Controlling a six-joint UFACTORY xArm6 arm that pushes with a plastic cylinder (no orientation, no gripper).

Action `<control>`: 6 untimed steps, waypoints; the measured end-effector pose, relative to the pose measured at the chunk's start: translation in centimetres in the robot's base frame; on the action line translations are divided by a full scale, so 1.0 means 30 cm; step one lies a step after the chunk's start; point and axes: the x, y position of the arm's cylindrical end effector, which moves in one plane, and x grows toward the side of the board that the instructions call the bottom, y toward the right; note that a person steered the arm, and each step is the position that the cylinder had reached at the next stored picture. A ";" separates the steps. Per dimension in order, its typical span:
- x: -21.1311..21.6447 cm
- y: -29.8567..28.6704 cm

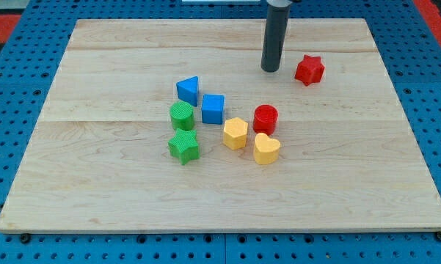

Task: Push the red star towards the top right of the board

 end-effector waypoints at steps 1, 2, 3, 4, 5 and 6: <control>0.162 0.033; 0.195 0.044; 0.195 0.046; 0.182 0.078; 0.124 0.084; 0.080 0.109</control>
